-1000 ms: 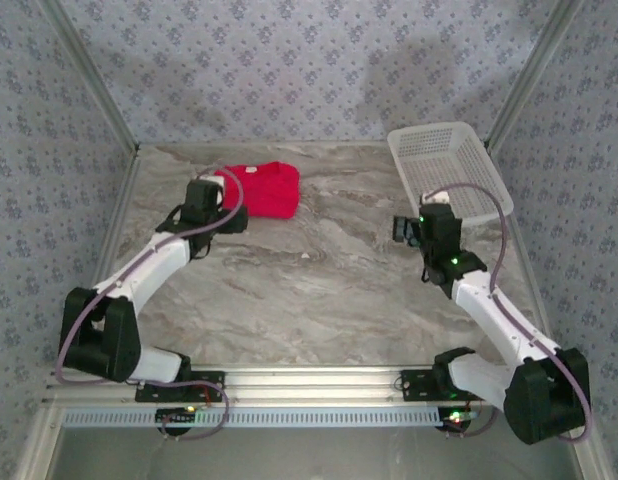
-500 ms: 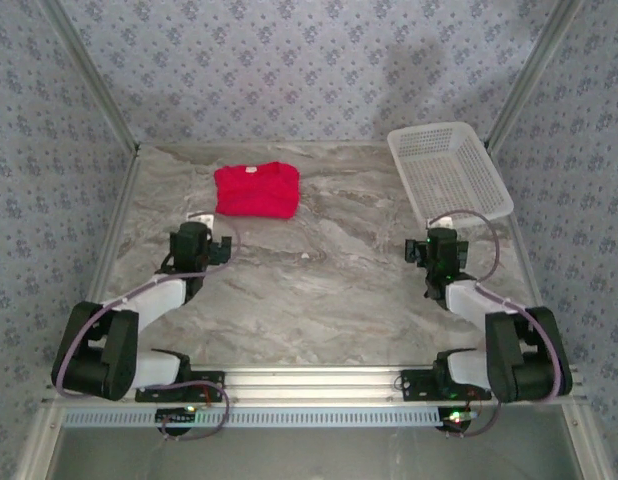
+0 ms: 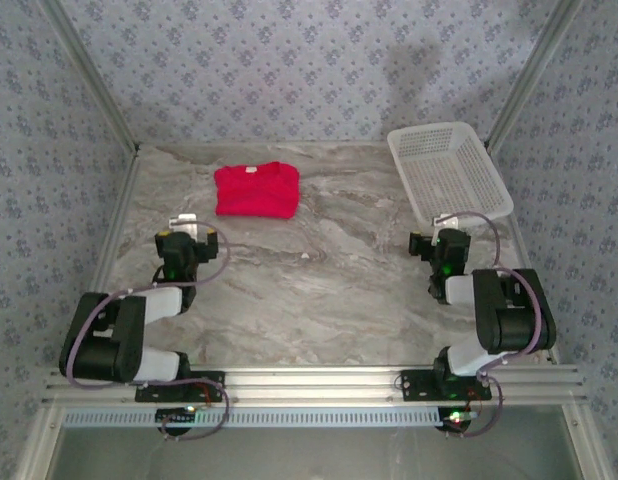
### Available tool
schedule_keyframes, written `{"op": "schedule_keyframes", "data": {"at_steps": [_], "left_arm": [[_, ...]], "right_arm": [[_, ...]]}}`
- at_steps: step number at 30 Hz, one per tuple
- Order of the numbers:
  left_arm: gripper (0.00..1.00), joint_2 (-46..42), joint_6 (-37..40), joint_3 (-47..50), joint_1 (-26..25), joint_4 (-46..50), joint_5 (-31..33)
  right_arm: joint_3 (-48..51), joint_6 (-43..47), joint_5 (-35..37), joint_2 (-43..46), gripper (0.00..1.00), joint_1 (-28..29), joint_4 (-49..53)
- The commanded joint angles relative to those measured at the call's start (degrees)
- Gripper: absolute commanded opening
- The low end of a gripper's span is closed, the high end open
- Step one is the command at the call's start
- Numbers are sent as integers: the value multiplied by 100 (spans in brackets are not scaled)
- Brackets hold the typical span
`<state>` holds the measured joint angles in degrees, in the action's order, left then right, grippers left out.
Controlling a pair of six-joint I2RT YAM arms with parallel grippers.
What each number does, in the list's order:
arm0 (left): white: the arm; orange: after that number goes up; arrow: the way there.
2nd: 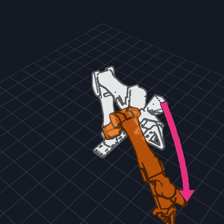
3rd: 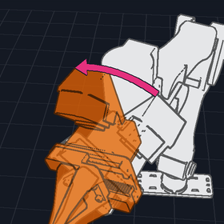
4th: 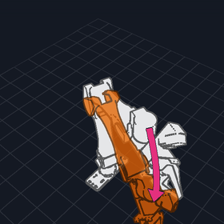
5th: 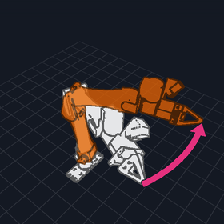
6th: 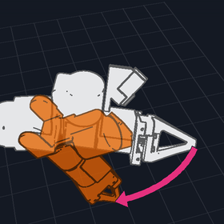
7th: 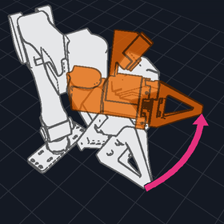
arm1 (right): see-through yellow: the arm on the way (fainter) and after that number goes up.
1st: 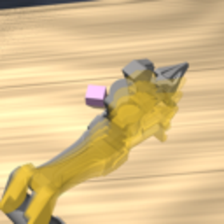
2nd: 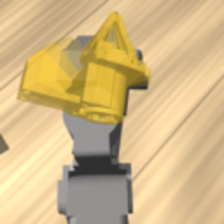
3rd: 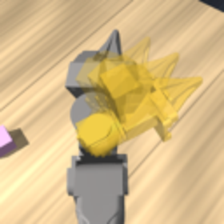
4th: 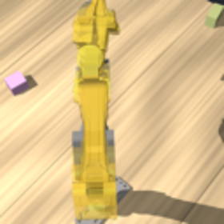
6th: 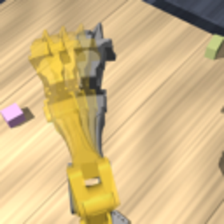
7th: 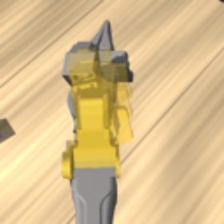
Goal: Fold the inside-out t-shirt
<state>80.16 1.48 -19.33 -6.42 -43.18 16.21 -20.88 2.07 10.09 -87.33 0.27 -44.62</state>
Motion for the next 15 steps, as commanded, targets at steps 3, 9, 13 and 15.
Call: {"op": "schedule_keyframes", "data": {"at_steps": [3,9,13,15], "left_arm": [[100,880,-301,14,419,-1433,-212],[100,784,-303,-297,498,-647,-532],[100,771,-314,-345,506,-536,-576],[100,765,-313,-343,513,-530,-591]], "right_arm": [[-26,-129,-93,-9,100,-28,-472],[-18,-119,-34,-3,100,-6,-486],[-63,-154,-224,5,100,-79,-392],[-63,-154,-226,5,100,-80,-398]]}}
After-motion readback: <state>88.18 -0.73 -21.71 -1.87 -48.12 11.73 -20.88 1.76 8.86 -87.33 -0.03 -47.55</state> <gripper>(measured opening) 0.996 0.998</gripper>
